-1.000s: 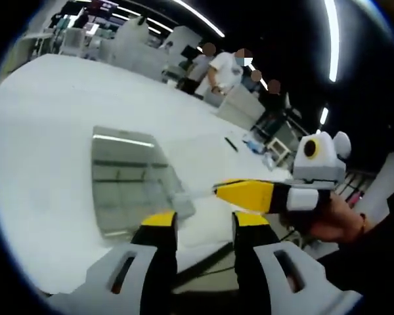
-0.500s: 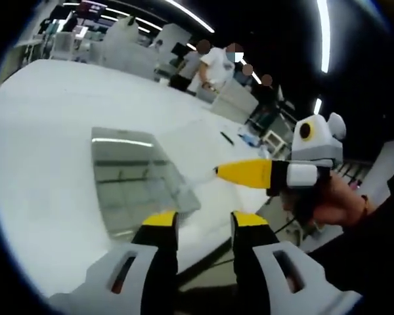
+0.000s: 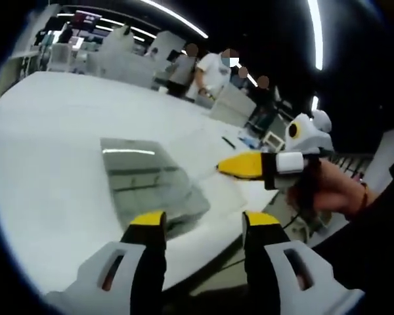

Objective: Insert the divider into the dual guide fixture by aligning both edges with the guide slots and pushing it downward to the bottom, including one-sided entry, uneven engagement, binding, and posture correction.

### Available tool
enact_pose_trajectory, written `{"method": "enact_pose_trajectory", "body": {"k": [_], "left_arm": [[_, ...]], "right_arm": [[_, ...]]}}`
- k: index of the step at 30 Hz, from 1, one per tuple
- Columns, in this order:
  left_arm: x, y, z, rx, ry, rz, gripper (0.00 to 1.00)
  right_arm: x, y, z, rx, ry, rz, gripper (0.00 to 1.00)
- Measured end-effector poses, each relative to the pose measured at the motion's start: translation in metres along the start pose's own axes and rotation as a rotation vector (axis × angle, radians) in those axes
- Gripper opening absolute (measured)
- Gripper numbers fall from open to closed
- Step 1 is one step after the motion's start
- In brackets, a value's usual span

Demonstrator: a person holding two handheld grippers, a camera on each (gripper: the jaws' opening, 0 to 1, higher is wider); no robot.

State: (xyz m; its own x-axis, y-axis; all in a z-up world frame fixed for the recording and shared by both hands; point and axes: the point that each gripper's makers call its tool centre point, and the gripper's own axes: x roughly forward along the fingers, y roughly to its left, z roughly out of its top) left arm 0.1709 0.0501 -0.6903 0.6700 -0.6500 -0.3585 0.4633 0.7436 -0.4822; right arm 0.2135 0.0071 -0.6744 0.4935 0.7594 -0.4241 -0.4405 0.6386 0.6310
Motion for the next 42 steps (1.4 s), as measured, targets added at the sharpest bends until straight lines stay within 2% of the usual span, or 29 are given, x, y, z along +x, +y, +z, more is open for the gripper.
{"method": "enact_pose_trajectory", "body": {"k": [3,13,21,28,42], "left_arm": [[0.0,0.001,0.0,0.01,0.002,-0.02,0.45],[-0.006,0.011,0.002,0.05,0.003,-0.06,0.48],[-0.016,0.023,0.004,0.085,0.004,-0.075,0.51],[-0.029,0.037,0.005,0.105,0.004,-0.068,0.54],[-0.035,0.038,0.0,0.134,-0.001,-0.086,0.62]], "right_arm": [[0.001,-0.008,-0.002,0.006,0.018,-0.049,0.0],[0.01,-0.011,-0.002,0.05,0.018,-0.1,0.0],[0.023,-0.013,0.0,0.087,0.022,-0.136,0.0],[0.035,-0.02,-0.007,0.12,0.042,-0.179,0.0],[0.044,-0.025,-0.003,0.133,0.059,-0.229,0.0]]}}
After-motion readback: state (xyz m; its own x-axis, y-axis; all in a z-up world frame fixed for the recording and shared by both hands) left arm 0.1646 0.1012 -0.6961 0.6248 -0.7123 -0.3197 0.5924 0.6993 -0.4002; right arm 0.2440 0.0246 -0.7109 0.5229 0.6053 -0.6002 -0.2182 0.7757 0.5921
